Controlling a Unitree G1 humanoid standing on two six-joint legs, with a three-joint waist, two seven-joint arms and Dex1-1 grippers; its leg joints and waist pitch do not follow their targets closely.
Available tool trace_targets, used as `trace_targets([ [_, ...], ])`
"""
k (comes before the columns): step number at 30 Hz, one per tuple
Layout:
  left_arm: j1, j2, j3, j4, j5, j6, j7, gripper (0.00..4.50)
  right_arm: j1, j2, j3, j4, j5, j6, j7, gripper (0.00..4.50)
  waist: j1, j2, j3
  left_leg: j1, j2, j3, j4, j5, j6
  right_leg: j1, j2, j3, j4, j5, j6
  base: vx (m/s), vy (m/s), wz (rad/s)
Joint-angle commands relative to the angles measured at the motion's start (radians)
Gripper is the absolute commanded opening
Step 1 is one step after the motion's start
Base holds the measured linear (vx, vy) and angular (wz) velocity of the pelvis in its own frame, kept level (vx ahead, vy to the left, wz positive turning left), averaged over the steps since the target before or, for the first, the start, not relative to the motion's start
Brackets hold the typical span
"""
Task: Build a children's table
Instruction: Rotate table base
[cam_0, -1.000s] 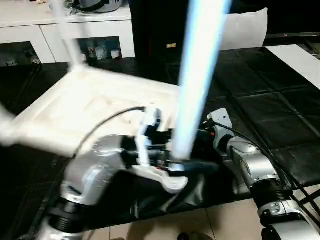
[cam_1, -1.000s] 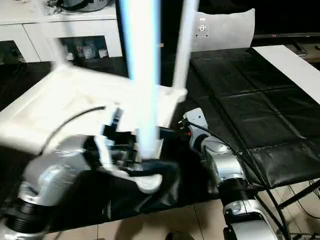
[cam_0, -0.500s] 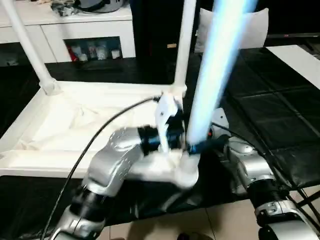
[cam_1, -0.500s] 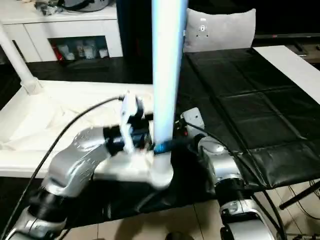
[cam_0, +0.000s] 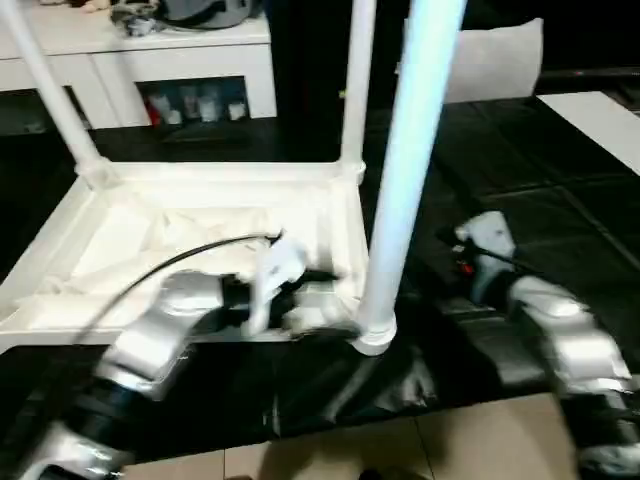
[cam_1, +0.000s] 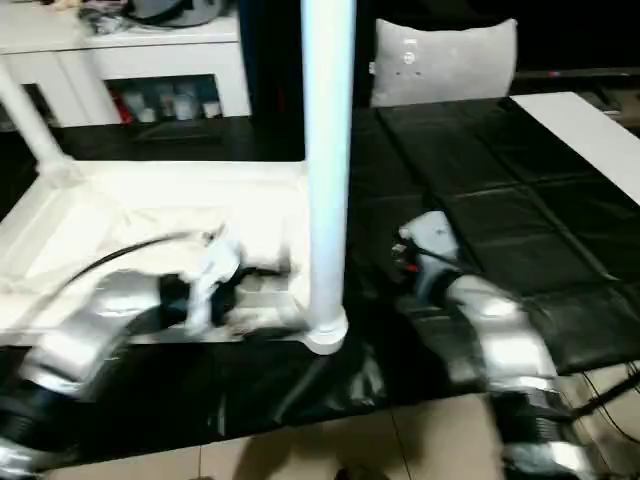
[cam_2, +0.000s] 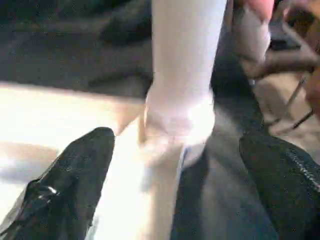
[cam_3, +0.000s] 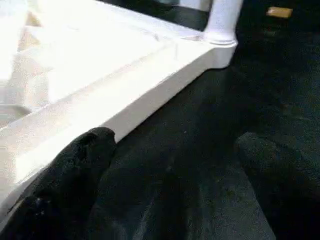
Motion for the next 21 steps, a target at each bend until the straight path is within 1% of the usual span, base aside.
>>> trace_targets([
  [1, -0.021, 0.010, -0.023, 0.050, 0.043, -0.055, -0.027, 4.19, 0.016, -0.020, 0.012, -0.052, 0.027, 0.035, 0.056, 4.50, 0.002, 0.000, -0.071, -0.019, 0.003, 0.017, -0.069, -0.108, 0.095, 0.075, -0.051, 0.054, -0.099, -0.384, -0.051, 0.000, 0.000, 0.00],
  [2, -0.034, 0.018, -0.034, 0.082, 0.073, -0.087, -0.027, 4.11, 0.026, -0.033, 0.020, -0.072, 0.034, 0.044, 0.080, 4.50, 0.004, 0.002, -0.073, -0.020, 0.004, 0.015, -0.070, -0.099, 0.095, 0.078, -0.051, 0.054, -0.097, -0.368, -0.056, 0.000, 0.000, 0.00],
  [3, -0.048, 0.022, -0.042, 0.107, 0.091, -0.100, -0.027, 4.06, 0.033, -0.042, 0.024, -0.085, 0.040, 0.045, 0.097, 4.50, 0.005, 0.002, -0.074, -0.021, 0.006, 0.014, -0.069, -0.090, 0.096, 0.080, -0.054, 0.056, -0.094, -0.350, -0.063, 0.000, 0.000, 0.00],
  [4, -0.051, 0.023, -0.044, 0.113, 0.096, -0.103, -0.026, 3.93, 0.035, -0.045, 0.025, -0.089, 0.042, 0.045, 0.101, 4.50, 0.006, 0.001, -0.073, -0.023, 0.004, 0.015, -0.070, -0.089, 0.099, 0.081, -0.053, 0.055, -0.096, -0.349, -0.062, 0.000, 0.000, 0.00],
  [5, -0.080, 0.017, -0.049, 0.159, 0.108, -0.124, -0.033, 3.79, 0.048, -0.069, 0.035, -0.106, 0.054, 0.045, 0.145, 4.50, 0.008, -0.005, -0.075, -0.021, 0.005, 0.015, -0.070, -0.088, 0.099, 0.080, -0.055, 0.056, -0.094, -0.347, -0.066, 0.000, 0.000, 0.00],
  [6, -0.086, 0.014, -0.049, 0.169, 0.107, -0.130, -0.036, 3.79, 0.051, -0.076, 0.037, -0.110, 0.056, 0.046, 0.156, 4.50, 0.008, -0.005, -0.072, -0.021, 0.003, 0.017, -0.070, -0.091, 0.103, 0.080, -0.053, 0.055, -0.099, -0.360, -0.061, 0.000, 0.000, 0.00],
  [7, -0.098, 0.011, -0.053, 0.185, 0.100, -0.132, -0.053, 3.70, 0.056, -0.091, 0.042, -0.119, 0.062, 0.058, 0.177, 4.50, 0.014, -0.004, -0.074, -0.022, 0.005, 0.016, -0.069, -0.081, 0.099, 0.082, -0.058, 0.056, -0.096, -0.357, -0.065, 0.000, 0.000, 0.00],
  [8, -0.104, 0.012, -0.060, 0.192, 0.100, -0.133, -0.069, 3.66, 0.061, -0.105, 0.049, -0.127, 0.068, 0.060, 0.202, 4.50, 0.016, -0.004, -0.074, -0.020, 0.005, 0.016, -0.069, -0.081, 0.098, 0.080, -0.058, 0.056, -0.097, -0.361, -0.068, 0.000, 0.000, 0.00],
  [9, -0.108, 0.013, -0.067, 0.198, 0.102, -0.138, -0.089, 3.59, 0.067, -0.117, 0.055, -0.138, 0.070, 0.056, 0.223, 4.50, 0.021, -0.008, -0.074, -0.022, 0.004, 0.016, -0.069, -0.078, 0.099, 0.084, -0.059, 0.057, -0.096, -0.365, -0.066, 0.000, 0.000, 0.00],
  [10, -0.111, 0.014, -0.072, 0.202, 0.105, -0.143, -0.102, 3.59, 0.071, -0.125, 0.060, -0.145, 0.071, 0.052, 0.237, 4.50, 0.022, -0.008, -0.074, -0.023, 0.005, 0.017, -0.069, -0.076, 0.100, 0.084, -0.061, 0.058, -0.096, -0.364, -0.066, 0.000, 0.000, 0.00],
  [11, -0.114, 0.016, -0.078, 0.207, 0.110, -0.150, -0.113, 3.46, 0.073, -0.129, 0.062, -0.150, 0.076, 0.054, 0.247, 4.50, 0.023, -0.008, -0.075, -0.024, 0.005, 0.017, -0.069, -0.064, 0.101, 0.083, -0.061, 0.058, -0.095, -0.355, -0.064, 0.000, 0.000, 0.00],
  [12, -0.114, 0.016, -0.078, 0.207, 0.110, -0.150, -0.113, 3.29, 0.073, -0.129, 0.062, -0.150, 0.076, 0.054, 0.247, 4.50, 0.023, -0.008, -0.075, -0.024, 0.005, 0.017, -0.069, -0.064, 0.101, 0.083, -0.061, 0.058, -0.095, -0.355, -0.064, 0.000, 0.000, 0.00],
  [13, -0.121, 0.005, -0.080, 0.224, 0.114, -0.159, -0.119, 3.27, 0.076, -0.135, 0.065, -0.160, 0.084, 0.065, 0.267, 4.50, 0.023, -0.006, -0.075, -0.023, 0.005, 0.017, -0.068, -0.062, 0.101, 0.082, -0.060, 0.056, -0.095, -0.355, -0.066, 0.000, 0.000, 0.00],
  [14, -0.127, -0.006, -0.080, 0.240, 0.112, -0.165, -0.125, 3.13, 0.079, -0.139, 0.069, -0.167, 0.093, 0.074, 0.281, 4.50, 0.023, -0.008, -0.075, -0.024, 0.003, 0.018, -0.067, -0.064, 0.103, 0.082, -0.059, 0.055, -0.098, -0.360, -0.066, 0.000, 0.000, 0.00],
  [16, -0.133, -0.012, -0.081, 0.255, 0.111, -0.175, -0.134, 3.13, 0.081, -0.143, 0.072, -0.171, 0.098, 0.074, 0.291, 4.50, 0.027, -0.008, -0.075, -0.024, 0.003, 0.018, -0.068, -0.062, 0.103, 0.083, -0.059, 0.054, -0.100, -0.367, -0.061, 0.000, 0.000, 0.00],
  [18, -0.144, -0.019, -0.091, 0.275, 0.113, -0.181, -0.161, 2.90, 0.083, -0.155, 0.081, -0.177, 0.101, 0.072, 0.316, 4.50, 0.028, -0.009, -0.076, -0.023, 0.004, 0.018, -0.068, -0.064, 0.102, 0.083, -0.059, 0.054, -0.099, -0.367, -0.058, 0.000, 0.000, 0.00],
  [19, -0.144, -0.020, -0.092, 0.276, 0.114, -0.181, -0.164, 2.90, 0.084, -0.157, 0.083, -0.178, 0.100, 0.071, 0.319, 4.50, 0.028, -0.004, -0.077, -0.024, 0.005, 0.017, -0.068, -0.062, 0.100, 0.084, -0.060, 0.054, -0.098, -0.361, -0.062, 0.000, 0.000, 0.00],
  [21, -0.148, -0.021, -0.096, 0.286, 0.124, -0.182, -0.163, 2.68, 0.085, -0.159, 0.085, -0.178, 0.101, 0.064, 0.329, 4.50, 0.027, -0.007, -0.077, -0.025, 0.004, 0.017, -0.068, -0.061, 0.101, 0.085, -0.059, 0.053, -0.098, -0.354, -0.062, 0.000, 0.000, 0.00],
])
